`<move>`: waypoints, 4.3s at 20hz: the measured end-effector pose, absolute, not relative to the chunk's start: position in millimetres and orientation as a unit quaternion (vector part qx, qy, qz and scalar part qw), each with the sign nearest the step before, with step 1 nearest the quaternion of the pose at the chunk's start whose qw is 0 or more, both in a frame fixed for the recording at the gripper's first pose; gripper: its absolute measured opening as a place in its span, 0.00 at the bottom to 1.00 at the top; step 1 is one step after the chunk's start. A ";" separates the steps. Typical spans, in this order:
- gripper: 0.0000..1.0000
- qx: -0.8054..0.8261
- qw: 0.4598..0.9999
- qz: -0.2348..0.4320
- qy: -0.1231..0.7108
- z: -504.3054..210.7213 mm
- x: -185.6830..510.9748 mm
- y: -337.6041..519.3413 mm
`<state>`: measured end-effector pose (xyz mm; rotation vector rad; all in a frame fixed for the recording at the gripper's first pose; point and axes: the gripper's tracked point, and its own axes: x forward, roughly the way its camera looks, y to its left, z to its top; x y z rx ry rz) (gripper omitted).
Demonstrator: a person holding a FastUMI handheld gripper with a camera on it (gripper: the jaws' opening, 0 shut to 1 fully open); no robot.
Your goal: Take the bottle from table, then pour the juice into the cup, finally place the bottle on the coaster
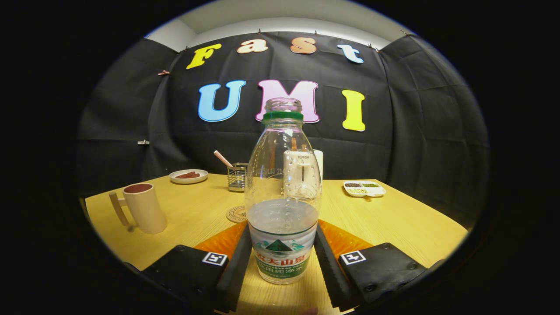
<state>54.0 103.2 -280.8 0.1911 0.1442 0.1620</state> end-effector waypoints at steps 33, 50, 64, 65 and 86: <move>0.70 -0.496 0.847 0.165 0.091 -173.4 68.8 213.0; 0.70 -0.618 0.761 0.188 0.062 -186.5 72.3 231.7; 0.70 -0.676 0.708 0.198 0.045 -186.6 76.7 234.8; 0.70 -0.678 0.707 0.198 0.044 -186.2 76.3 235.7; 0.69 -0.721 0.665 0.193 0.016 -172.0 90.7 227.8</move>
